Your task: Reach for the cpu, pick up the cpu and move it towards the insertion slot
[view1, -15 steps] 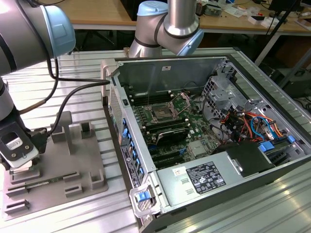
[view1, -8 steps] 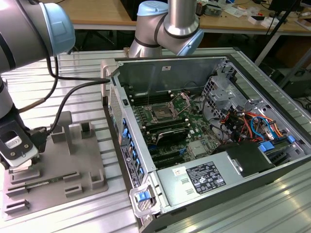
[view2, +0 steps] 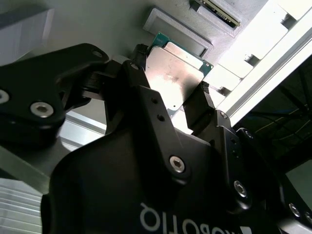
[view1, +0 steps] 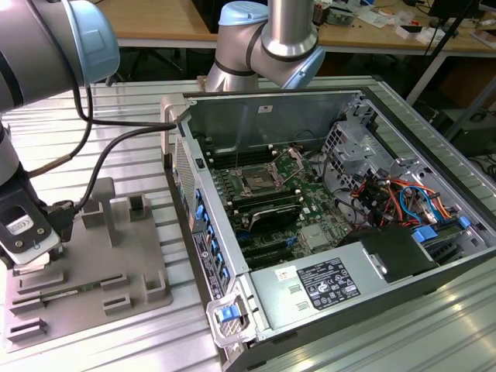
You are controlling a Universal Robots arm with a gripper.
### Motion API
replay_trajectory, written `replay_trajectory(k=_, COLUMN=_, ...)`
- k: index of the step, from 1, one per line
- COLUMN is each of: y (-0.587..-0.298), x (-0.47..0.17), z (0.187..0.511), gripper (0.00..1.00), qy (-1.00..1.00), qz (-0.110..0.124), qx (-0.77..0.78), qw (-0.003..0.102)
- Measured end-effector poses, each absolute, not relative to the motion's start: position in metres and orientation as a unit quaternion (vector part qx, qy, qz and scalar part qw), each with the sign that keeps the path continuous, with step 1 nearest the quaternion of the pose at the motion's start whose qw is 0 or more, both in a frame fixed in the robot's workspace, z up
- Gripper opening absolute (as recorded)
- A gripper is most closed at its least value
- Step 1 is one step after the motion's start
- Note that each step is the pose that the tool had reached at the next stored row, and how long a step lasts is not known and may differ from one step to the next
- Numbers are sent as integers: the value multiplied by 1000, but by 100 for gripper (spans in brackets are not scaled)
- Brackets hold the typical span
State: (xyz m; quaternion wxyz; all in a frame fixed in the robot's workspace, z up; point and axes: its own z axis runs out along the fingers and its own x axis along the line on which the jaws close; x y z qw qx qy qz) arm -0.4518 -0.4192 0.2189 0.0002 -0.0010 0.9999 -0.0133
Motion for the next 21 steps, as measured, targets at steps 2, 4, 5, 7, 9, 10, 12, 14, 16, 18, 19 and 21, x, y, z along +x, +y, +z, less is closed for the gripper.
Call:
replay_trajectory(k=2, y=-419, x=-452, z=220, gripper=55, qy=1000, qz=-13, qx=-1, qw=0)
replay_trajectory(k=4, y=-419, x=-452, z=221, gripper=55, qy=1000, qz=-13, qx=-1, qw=0)
replay_trajectory(k=5, y=-419, x=-452, z=222, gripper=55, qy=1000, qz=-13, qx=-1, qw=0)
replay_trajectory(k=7, y=-419, x=-452, z=223, gripper=55, qy=1000, qz=-13, qx=-1, qw=0)
replay_trajectory(k=9, y=-419, x=-452, z=223, gripper=55, qy=1000, qz=-13, qx=-1, qw=0)
replay_trajectory(k=10, y=-419, x=-452, z=224, gripper=55, qy=1000, qz=-13, qx=-1, qw=0)
replay_trajectory(k=12, y=-419, x=-452, z=224, gripper=55, qy=1000, qz=-13, qx=-1, qw=0)
replay_trajectory(k=14, y=-419, x=-452, z=225, gripper=55, qy=1000, qz=-13, qx=-1, qw=0)
replay_trajectory(k=16, y=-419, x=-452, z=226, gripper=55, qy=1000, qz=-13, qx=-1, qw=0)
replay_trajectory(k=18, y=-419, x=-452, z=227, gripper=55, qy=1000, qz=-13, qx=-1, qw=0)
replay_trajectory(k=19, y=-419, x=-452, z=228, gripper=55, qy=1000, qz=-13, qx=-1, qw=0)
replay_trajectory(k=21, y=-419, x=-452, z=229, gripper=55, qy=1000, qz=-13, qx=-1, qw=0)
